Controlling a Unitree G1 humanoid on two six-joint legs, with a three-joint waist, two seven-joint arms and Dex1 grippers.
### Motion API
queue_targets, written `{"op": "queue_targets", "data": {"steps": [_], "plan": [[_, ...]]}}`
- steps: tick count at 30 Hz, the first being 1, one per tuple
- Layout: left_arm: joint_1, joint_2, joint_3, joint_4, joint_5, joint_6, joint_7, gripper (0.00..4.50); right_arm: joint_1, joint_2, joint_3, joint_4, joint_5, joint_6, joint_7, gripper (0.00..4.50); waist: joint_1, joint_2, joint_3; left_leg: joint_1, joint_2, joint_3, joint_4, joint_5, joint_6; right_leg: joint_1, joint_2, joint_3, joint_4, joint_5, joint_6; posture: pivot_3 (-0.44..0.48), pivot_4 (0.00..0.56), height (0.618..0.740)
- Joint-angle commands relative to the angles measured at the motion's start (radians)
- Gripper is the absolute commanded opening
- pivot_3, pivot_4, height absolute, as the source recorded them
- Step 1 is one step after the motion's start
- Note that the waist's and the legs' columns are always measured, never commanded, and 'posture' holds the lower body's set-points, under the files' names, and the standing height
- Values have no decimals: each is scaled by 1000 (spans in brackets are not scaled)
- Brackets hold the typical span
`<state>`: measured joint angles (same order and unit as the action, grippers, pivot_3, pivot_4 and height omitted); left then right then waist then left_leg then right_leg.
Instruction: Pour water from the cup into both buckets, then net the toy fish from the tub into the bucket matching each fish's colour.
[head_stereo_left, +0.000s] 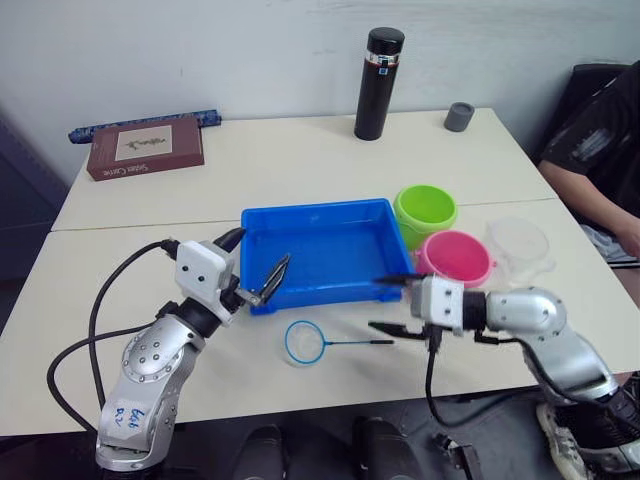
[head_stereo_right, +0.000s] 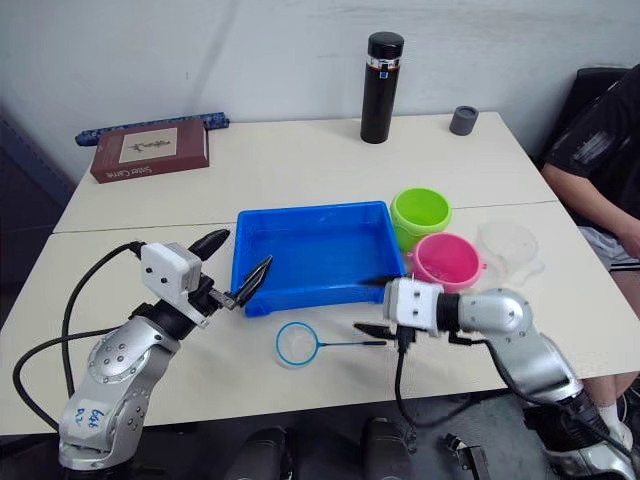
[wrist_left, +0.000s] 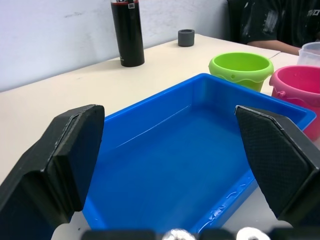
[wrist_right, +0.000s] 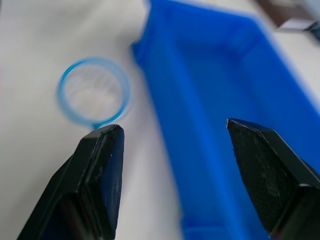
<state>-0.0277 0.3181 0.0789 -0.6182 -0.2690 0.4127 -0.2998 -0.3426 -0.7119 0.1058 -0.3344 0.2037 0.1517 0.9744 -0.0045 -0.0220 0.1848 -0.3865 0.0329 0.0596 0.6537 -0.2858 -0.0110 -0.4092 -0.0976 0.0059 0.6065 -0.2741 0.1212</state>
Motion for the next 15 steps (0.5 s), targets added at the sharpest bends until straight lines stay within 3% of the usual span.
{"op": "queue_targets", "data": {"steps": [1,6,15], "plan": [[-5,-2,-1,-5,9,-25,4,4500,-54,38,-66,-64,54,122,-99,3483,1,0,0,0,0,0,0,0,0,0,0,0,0,0,0,0,150,740],[-28,-9,-3,52,34,-34,21,4500,-158,149,-148,-32,27,255,-328,3483,1,0,0,-1,-1,0,0,0,0,0,-1,0,0,0,0,0,150,740],[-48,-29,-4,133,72,-82,46,4500,-59,263,-101,-108,-80,265,-534,3483,1,0,0,-2,-1,1,-3,0,0,-2,-1,0,-1,0,-1,0,150,740]]}}
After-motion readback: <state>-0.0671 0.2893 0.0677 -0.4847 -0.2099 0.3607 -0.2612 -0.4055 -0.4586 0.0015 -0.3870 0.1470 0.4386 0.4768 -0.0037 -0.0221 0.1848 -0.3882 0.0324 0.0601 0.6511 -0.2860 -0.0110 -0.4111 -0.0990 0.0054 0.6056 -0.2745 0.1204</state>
